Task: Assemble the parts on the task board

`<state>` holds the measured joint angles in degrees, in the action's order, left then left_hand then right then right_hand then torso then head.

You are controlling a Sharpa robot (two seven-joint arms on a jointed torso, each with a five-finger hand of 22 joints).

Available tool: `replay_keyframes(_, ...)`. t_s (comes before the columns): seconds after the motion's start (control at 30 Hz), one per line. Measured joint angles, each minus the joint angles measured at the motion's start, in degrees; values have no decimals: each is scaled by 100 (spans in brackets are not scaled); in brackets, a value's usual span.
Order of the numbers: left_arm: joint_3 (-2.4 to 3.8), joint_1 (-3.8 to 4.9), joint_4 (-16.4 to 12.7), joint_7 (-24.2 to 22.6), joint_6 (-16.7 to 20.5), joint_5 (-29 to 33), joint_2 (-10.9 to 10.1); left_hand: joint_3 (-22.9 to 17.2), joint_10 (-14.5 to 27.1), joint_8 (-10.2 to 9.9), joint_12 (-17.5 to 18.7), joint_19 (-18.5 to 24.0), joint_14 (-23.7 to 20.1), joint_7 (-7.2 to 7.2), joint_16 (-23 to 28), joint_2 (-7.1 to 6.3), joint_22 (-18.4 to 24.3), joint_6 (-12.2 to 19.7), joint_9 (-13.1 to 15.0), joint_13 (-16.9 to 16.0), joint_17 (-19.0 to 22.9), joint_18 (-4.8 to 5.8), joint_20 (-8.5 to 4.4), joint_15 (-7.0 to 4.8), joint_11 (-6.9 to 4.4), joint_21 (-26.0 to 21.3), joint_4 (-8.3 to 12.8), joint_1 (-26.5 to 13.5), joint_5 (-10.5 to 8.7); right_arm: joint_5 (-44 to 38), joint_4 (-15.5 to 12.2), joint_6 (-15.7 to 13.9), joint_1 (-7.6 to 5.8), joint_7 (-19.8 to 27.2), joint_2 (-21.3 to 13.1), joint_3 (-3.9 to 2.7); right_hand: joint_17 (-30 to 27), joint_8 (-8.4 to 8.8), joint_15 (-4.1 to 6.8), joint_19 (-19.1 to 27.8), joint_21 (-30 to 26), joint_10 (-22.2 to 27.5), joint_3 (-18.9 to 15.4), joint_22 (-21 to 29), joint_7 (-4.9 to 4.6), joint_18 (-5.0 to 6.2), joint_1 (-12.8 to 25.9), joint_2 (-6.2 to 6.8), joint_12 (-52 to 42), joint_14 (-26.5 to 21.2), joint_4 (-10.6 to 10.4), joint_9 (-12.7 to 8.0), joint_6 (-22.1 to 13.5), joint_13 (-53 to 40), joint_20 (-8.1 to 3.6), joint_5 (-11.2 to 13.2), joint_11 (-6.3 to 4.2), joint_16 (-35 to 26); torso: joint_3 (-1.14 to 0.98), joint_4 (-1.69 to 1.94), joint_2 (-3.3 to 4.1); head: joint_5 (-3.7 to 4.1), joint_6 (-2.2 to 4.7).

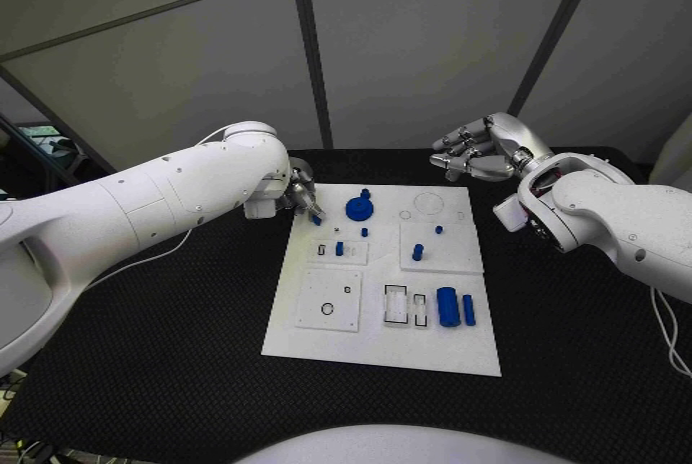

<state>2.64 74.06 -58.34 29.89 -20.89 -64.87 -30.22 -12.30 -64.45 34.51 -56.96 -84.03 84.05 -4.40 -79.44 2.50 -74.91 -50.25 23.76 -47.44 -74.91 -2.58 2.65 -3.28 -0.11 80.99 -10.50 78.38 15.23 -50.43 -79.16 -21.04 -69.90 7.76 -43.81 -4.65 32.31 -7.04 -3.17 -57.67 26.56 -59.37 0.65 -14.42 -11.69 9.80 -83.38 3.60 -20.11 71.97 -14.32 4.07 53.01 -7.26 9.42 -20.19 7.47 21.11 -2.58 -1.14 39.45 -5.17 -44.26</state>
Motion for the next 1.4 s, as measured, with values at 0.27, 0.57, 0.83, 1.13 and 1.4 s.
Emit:
replay_keyframes(0.27,0,-4,-138,-64,26,147,-99,-768,-114,307,-1,0,-20,40,0,-158,0,145,7,-32,0,0,0,-20,-9,0,-390,-39,-620,0,15,0,0,1,7,0,-1,0,0,0,0,0,0,0,0,0,0,0,0,0,0,0,0,0,0,0,0,0,2,1,0,2,-4)
replay_keyframes(0.57,-1,-8,-661,-107,289,464,-515,-1514,-203,465,-117,0,-20,30,0,-531,0,154,381,-124,0,0,0,-20,-19,-32,-245,-413,-757,1,34,0,1,4,3,0,-1,0,0,0,-22,0,0,-1,0,0,0,0,-24,0,0,0,0,7,0,-28,0,0,3,8,-10,-13,-9)
replay_keyframes(0.83,-7,-57,-1427,-106,614,708,-1025,-1724,-268,543,-184,0,0,50,0,-650,0,175,426,-186,0,0,1,-41,-41,-32,-202,-532,-706,1,55,0,1,6,-9,0,-2,0,0,0,-22,0,0,4,0,0,0,0,-24,0,0,0,0,6,0,-28,0,0,3,8,-13,-19,-14)
replay_keyframes(1.13,-37,-212,-2060,-104,904,645,-1369,-1905,-337,582,-205,0,1,51,0,-741,0,174,507,-219,0,0,1,-41,-32,-32,-132,-623,-706,1,68,1,1,7,-9,0,-2,0,0,0,-22,0,0,3,0,0,0,0,-23,0,0,0,0,6,0,-28,0,0,0,16,-17,-42,-25)
replay_keyframes(1.4,-61,-358,-2274,-104,1081,416,-1399,-1990,-368,584,-240,0,1,74,0,-771,0,150,510,-245,0,0,1,-41,-42,-32,-109,-654,-679,1,74,2,1,7,-9,0,-3,0,0,0,-22,0,0,3,0,0,0,0,-23,0,0,0,0,6,0,-28,0,0,0,16,-11,-55,-27)
